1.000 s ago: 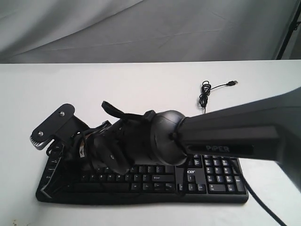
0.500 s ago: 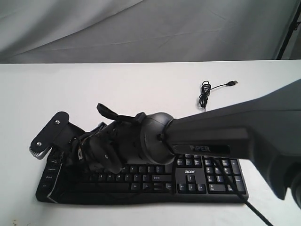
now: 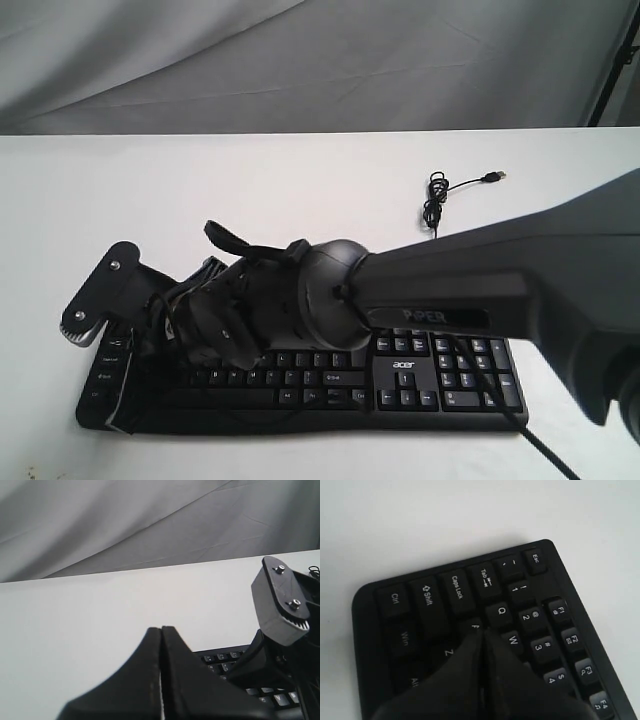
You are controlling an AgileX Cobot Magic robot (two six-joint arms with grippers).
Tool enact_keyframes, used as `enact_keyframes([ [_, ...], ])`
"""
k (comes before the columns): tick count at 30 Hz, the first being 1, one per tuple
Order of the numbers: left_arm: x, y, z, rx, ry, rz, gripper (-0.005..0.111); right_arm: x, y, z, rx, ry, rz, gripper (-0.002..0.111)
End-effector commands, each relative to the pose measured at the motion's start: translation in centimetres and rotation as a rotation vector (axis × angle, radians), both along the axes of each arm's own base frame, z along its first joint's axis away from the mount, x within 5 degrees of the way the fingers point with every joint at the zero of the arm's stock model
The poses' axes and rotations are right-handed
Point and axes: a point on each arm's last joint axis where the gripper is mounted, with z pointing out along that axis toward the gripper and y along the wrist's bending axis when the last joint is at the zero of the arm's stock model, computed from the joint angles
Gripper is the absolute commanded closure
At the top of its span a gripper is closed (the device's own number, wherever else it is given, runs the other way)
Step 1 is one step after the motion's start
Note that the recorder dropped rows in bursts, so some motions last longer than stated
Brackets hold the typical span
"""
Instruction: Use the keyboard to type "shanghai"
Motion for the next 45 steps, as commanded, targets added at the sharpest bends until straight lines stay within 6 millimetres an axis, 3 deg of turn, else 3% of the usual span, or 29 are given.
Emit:
enact_keyframes([
  [1,0.0,0.0,-0.1,-0.003,-0.003,-0.004,0.107,0.5,0.0,-0.3,0.003,-0.029,0.011,0.108],
  [27,0.0,0.0,-0.1,-0.003,-0.003,-0.004,0.107,0.6,0.1,-1.1,0.006,-0.037,0.011,0.108],
  [36,0.0,0.0,-0.1,-0.003,-0.003,-0.004,0.107,0.7,0.2,-2.3,-0.001,-0.035,0.009,0.108],
  [45,0.0,0.0,-0.1,-0.003,-0.003,-0.004,0.107,0.5,0.0,0.1,0.02,-0.059,0.018,0.108],
])
